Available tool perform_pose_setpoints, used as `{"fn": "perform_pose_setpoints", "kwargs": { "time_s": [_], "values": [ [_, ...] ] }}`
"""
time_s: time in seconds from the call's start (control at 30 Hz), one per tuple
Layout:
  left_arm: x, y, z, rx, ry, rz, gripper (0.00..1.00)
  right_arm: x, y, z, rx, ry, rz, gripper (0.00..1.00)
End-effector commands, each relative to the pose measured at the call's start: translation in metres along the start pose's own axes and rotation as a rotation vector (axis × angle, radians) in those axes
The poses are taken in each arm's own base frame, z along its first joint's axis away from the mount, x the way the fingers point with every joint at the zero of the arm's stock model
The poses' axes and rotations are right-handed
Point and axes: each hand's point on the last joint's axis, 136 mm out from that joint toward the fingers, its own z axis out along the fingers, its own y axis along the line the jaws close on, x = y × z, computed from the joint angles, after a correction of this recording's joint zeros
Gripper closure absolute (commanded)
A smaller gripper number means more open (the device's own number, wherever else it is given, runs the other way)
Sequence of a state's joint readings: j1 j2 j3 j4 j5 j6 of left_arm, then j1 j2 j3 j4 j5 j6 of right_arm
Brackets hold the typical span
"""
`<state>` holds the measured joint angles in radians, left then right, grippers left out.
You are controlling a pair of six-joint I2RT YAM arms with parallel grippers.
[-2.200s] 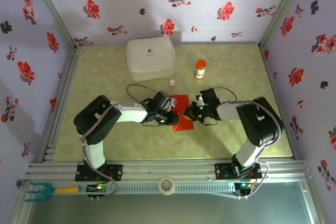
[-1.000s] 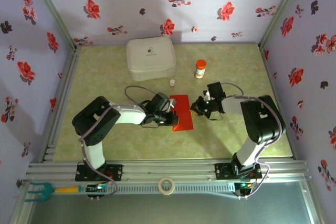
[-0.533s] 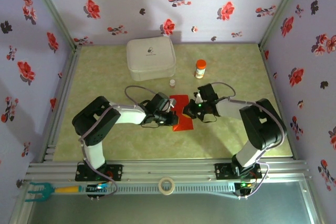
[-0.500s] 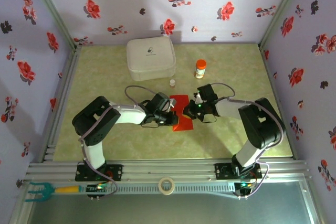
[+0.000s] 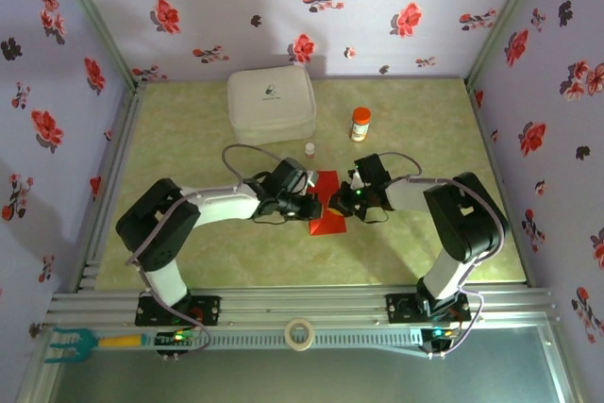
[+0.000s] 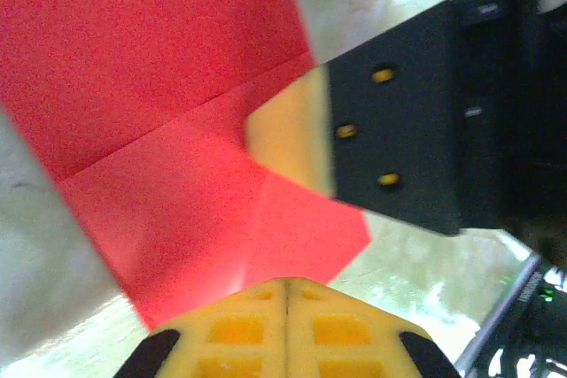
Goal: Fold a paper plane with a square sheet of paper (pick it up from the middle)
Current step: Fold the triangle a second time at the center of the table.
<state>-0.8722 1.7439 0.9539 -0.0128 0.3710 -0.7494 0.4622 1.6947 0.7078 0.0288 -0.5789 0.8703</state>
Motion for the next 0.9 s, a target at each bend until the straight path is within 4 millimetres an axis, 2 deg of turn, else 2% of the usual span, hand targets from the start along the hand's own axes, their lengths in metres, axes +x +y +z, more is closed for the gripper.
{"fn": "perform_pose_setpoints", "kwargs": {
  "time_s": [0.0, 0.2, 0.47, 0.87],
  "values": [
    [0.005, -0.017, 0.000, 0.034, 0.041, 0.034, 0.96, 0.006, -0.034, 0.005, 0.112, -0.005, 0.066, 1.00],
    [0.013, -0.013, 0.019, 0.038, 0.085, 0.008, 0.98, 0.007, -0.034, 0.005, 0.111, -0.004, 0.069, 1.00],
    [0.020, 0.006, 0.033, 0.016, 0.104, -0.019, 0.99, 0.007, -0.035, 0.005, 0.112, -0.005, 0.071, 1.00],
    [0.036, 0.035, 0.032, -0.020, 0.115, -0.056, 0.99, 0.007, -0.041, 0.004, 0.120, -0.002, 0.078, 1.00]
  ]
}}
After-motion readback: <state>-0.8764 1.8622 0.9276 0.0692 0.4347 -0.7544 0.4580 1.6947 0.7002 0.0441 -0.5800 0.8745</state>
